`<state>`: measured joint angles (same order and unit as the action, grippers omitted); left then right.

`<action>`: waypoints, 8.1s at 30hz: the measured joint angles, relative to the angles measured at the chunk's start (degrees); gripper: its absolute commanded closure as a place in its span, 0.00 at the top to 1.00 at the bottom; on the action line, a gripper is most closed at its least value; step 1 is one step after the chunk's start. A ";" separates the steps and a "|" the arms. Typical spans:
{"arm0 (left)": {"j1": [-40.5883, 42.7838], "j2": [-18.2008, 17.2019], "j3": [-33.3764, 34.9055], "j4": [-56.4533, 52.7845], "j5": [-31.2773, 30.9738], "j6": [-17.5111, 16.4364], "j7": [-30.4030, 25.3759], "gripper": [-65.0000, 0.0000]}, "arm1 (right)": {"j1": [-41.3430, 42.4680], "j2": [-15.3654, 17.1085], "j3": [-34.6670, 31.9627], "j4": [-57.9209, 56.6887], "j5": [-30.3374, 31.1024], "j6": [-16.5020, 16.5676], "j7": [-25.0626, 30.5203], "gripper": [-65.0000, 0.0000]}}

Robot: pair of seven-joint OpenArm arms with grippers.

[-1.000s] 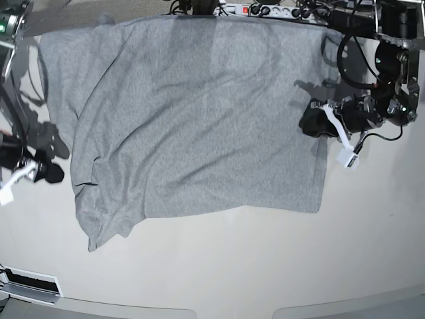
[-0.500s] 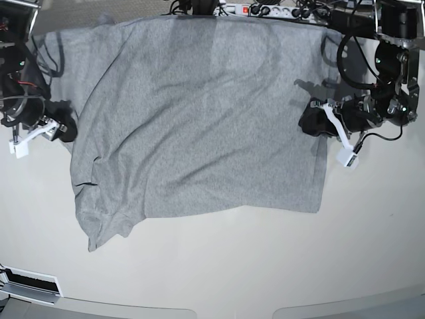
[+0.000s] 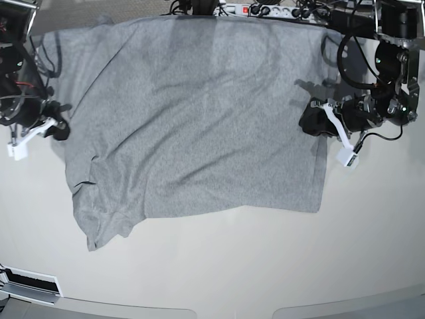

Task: Layout the t-shirt on the table in an organized manner, then fold the t-shirt properly
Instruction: 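Release the shirt and raise the right gripper back to the collar edge, then grasp the shirt with the left gripper and pull it toward the hem, then grasp the collar-side corners of the shirt with both grippers, then lift the shirt by both corners and stretch it taut between grippers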

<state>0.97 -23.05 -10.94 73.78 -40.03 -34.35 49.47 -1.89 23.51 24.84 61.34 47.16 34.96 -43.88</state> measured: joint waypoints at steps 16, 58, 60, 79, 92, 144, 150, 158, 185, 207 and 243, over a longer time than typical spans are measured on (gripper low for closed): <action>-0.02 0.00 0.00 0.00 0.00 -0.02 -0.39 0.00 | 0.04 -0.07 15.13 0.00 -2.16 -12.28 -3.17 0.20; -15.61 6.64 27.50 -26.99 19.08 1.60 -32.96 0.00 | -5.09 3.34 -8.79 8.74 -10.62 4.70 -3.63 0.00; -18.56 5.27 27.41 -30.47 21.44 2.91 -36.17 0.00 | -3.65 2.97 -8.85 8.74 -11.23 4.72 -1.20 0.00; -28.68 -0.35 27.39 -31.71 -1.51 -5.31 -2.05 0.00 | 7.21 0.28 -8.66 9.22 8.02 4.72 -17.81 0.00; -25.88 -5.11 10.14 -30.69 -9.35 -5.11 3.61 0.00 | -4.04 3.39 -4.24 9.40 24.94 4.70 -24.22 0.00; -4.61 -16.74 -8.68 -30.62 -27.08 -5.18 13.79 0.00 | -24.94 1.22 9.31 9.49 17.42 5.18 -23.34 0.65; -4.61 -16.79 -8.68 -30.62 -27.15 -5.18 13.79 0.00 | -25.22 -1.86 9.55 9.79 16.44 5.38 -20.50 0.65; -4.61 -16.79 -8.68 -30.62 -27.08 -5.18 13.81 0.00 | -25.70 -3.69 6.32 9.79 26.45 5.20 -29.83 0.64; 7.56 -16.00 -8.68 -30.47 -43.17 -5.20 23.02 0.00 | -25.86 -0.48 -4.76 13.42 31.30 4.74 -32.00 0.00; 9.81 -12.50 -8.90 -29.88 -47.06 -5.81 27.78 0.64 | -25.86 -0.50 -4.79 21.64 31.08 4.74 -32.04 0.00; 14.62 -13.49 -11.85 -1.92 -43.50 -5.35 30.97 0.00 | -29.07 0.42 10.10 35.17 32.39 4.74 -36.57 0.00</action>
<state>15.59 -36.53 -22.79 71.85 -83.53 -39.70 80.44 -30.96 23.92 34.94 96.51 79.55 39.70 -80.44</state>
